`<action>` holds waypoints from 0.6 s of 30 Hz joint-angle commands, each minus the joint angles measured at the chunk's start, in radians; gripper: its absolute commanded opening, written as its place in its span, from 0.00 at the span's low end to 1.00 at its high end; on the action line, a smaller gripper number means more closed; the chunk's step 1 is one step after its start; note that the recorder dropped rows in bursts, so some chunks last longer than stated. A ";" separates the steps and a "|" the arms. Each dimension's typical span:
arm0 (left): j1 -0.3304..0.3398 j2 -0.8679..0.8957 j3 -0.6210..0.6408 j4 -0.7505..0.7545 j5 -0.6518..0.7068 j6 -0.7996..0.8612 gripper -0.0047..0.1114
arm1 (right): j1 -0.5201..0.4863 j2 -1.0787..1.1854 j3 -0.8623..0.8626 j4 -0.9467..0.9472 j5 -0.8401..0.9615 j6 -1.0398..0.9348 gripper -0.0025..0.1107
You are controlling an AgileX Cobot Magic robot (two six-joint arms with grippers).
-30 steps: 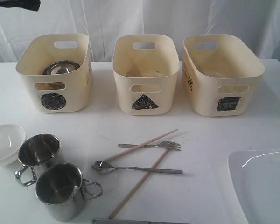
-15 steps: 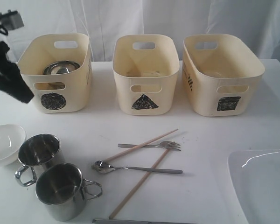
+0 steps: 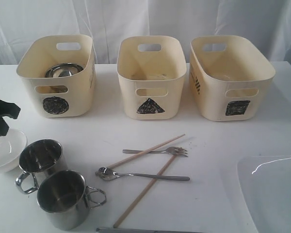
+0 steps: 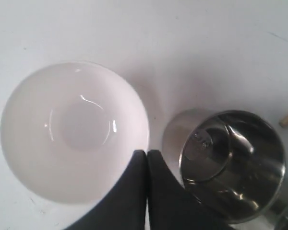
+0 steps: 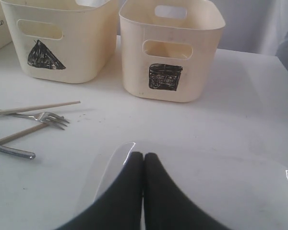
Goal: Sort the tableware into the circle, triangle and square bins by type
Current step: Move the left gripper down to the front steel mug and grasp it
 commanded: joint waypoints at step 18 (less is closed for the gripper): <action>-0.002 0.001 0.038 -0.118 -0.037 -0.085 0.19 | -0.005 -0.006 0.002 -0.002 -0.003 0.000 0.02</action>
